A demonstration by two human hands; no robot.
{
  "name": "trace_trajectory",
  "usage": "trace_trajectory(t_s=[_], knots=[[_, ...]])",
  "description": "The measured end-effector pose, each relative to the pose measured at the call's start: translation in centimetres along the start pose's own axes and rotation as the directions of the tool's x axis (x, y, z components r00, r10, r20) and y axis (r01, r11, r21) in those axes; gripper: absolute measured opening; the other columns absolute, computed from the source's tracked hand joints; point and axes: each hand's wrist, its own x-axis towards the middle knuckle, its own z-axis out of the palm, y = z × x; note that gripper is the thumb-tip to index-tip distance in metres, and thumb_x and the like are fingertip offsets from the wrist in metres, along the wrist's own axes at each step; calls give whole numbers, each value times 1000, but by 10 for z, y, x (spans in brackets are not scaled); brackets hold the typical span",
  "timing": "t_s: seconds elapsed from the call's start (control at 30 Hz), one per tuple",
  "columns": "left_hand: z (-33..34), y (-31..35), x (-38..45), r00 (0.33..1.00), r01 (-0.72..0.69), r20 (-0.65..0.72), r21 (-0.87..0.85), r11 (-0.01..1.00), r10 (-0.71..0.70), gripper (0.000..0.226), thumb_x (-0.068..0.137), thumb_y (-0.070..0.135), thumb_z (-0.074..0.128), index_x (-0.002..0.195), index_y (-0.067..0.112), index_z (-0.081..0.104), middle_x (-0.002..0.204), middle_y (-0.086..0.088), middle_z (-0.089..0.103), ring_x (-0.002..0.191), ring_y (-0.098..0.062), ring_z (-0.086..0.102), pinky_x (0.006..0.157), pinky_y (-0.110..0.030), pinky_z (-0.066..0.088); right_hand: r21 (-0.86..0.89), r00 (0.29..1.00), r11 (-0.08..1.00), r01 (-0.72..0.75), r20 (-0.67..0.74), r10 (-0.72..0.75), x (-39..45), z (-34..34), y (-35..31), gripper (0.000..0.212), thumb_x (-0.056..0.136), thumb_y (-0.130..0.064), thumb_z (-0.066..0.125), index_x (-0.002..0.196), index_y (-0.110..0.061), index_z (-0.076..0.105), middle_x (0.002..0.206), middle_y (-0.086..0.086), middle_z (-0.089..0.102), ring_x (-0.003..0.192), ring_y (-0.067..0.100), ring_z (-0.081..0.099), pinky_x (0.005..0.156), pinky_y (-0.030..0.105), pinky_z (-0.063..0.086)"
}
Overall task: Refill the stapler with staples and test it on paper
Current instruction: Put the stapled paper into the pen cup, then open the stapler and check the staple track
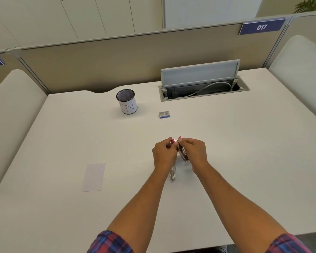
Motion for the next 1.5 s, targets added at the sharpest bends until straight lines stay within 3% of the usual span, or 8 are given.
trace_trajectory(t_s=[0.13, 0.37, 0.73, 0.87, 1.0, 1.23, 1.37, 1.5], knots=[[12, -3, -14, 996, -58, 79, 87, 995, 51, 18, 93, 27, 66, 82, 14, 72, 66, 6, 67, 59, -10, 55, 61, -22, 45, -158, 997, 987, 23, -74, -35, -6, -17, 12, 20, 90, -30, 72, 75, -21, 81, 72, -7, 76, 75, 17, 72, 70, 34, 57], [29, -6, -25, 984, -107, 164, 214, 971, 72, 33, 88, 19, 60, 56, 14, 50, 48, 7, 46, 50, -12, 36, 51, -25, 33, -287, 986, 958, 8, -158, -55, -13, -34, 33, 26, 91, -32, 67, 71, -19, 76, 66, -7, 72, 66, 14, 68, 64, 29, 54], [35, -3, -27, 983, -79, 177, 214, 974, 41, 49, 85, 12, 64, 48, 18, 34, 38, 8, 32, 47, -12, 25, 47, -22, 21, -411, 980, 911, 7, -177, -88, -11, -38, 43, 28, 92, -30, 62, 72, -15, 74, 64, -4, 71, 68, 21, 68, 68, 38, 57], [34, -3, -23, 989, -61, 147, 209, 976, 30, 33, 87, 18, 64, 58, 9, 52, 48, 4, 47, 51, -14, 34, 52, -26, 31, -389, 973, 921, 25, -201, -111, -11, -34, 38, 27, 90, -29, 64, 68, -18, 73, 60, -8, 69, 64, 16, 66, 67, 35, 56], [25, 4, -19, 996, -51, 81, 159, 986, 38, 22, 91, 25, 65, 75, 14, 74, 67, 2, 71, 65, -16, 63, 61, -26, 49, -345, 967, 937, 53, -218, -135, -10, -23, 27, 23, 89, -29, 66, 71, -18, 76, 64, -11, 71, 68, 10, 68, 69, 29, 54], [-16, 5, -7, 995, -37, -84, 87, 996, 44, 17, 90, 20, 65, 77, 21, 74, 70, 4, 71, 69, -11, 62, 64, -15, 47, -334, 985, 937, 103, -99, -143, -10, 23, 11, 27, 88, -31, 66, 67, -15, 72, 61, -5, 69, 62, 15, 64, 65, 29, 52], [-40, -11, -1, 989, 18, -147, 99, 995, -3, 21, 89, 22, 66, 69, 27, 66, 72, -5, 73, 68, -15, 61, 72, -33, 56, -410, 990, 904, 122, -16, -141, -14, 49, 9, 35, 85, -32, 63, 61, -6, 63, 56, 8, 64, 52, 21, 54, 59, 37, 51], [-56, -29, -1, 985, 83, -160, 123, 989, -63, 25, 88, 22, 63, 69, 9, 72, 67, -6, 72, 69, -25, 67, 67, -34, 56, -532, 990, 835, 143, 70, -125, -21, 67, 7, 36, 79, -26, 61, 51, -11, 45, 45, 2, 44, 46, 16, 33, 49, 32, 35]])
